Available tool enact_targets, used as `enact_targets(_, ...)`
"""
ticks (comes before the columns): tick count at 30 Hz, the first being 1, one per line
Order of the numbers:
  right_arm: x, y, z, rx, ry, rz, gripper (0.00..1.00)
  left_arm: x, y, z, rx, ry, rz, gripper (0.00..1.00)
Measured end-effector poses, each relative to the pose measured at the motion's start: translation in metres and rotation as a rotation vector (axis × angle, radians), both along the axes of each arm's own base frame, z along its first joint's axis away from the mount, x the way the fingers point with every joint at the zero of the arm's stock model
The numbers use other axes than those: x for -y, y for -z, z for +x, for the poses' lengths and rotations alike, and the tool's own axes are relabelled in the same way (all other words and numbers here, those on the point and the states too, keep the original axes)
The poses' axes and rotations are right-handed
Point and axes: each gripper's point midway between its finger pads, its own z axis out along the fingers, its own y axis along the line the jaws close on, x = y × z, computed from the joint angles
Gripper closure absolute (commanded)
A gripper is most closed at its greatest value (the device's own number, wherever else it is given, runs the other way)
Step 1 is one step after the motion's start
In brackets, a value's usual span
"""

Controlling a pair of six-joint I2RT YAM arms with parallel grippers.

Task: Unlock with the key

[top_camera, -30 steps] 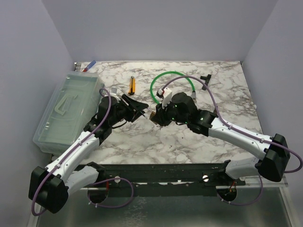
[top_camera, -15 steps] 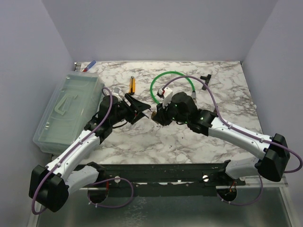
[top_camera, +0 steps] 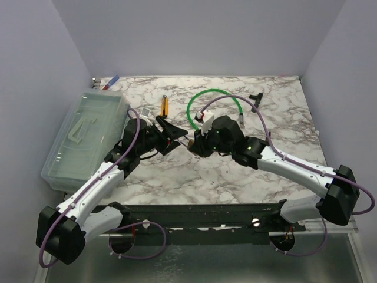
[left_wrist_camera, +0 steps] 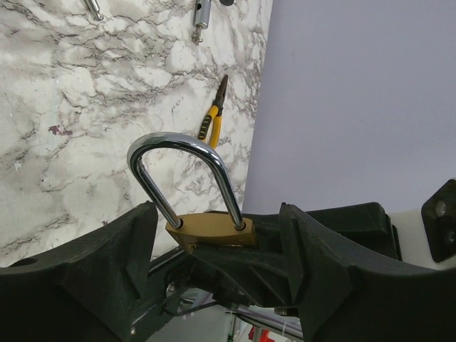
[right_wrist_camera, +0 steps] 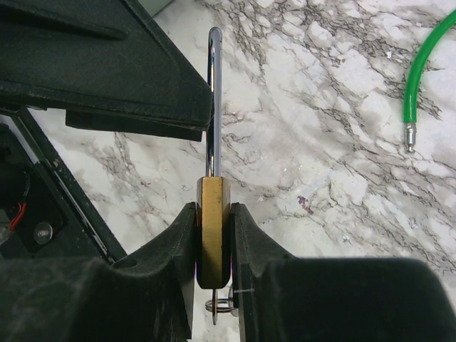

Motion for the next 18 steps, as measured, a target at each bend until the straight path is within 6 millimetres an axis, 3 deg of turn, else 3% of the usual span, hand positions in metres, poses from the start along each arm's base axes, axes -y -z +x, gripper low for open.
enact_targets(7,-0.003,0.003,-0.004,-0.026,-0.008,0.021,1.00,-0.001,0.000,-0.002,0.022,0.011,0.021,0.22)
enact_targets(11,-0.007,0.003,-0.008,-0.041,-0.027,0.048,1.00,-0.001,0.001,-0.002,0.029,0.016,0.030,0.33)
enact_targets(18,-0.012,0.005,-0.015,-0.073,-0.052,0.078,1.00,0.002,0.012,0.004,0.011,0.020,0.047,0.41)
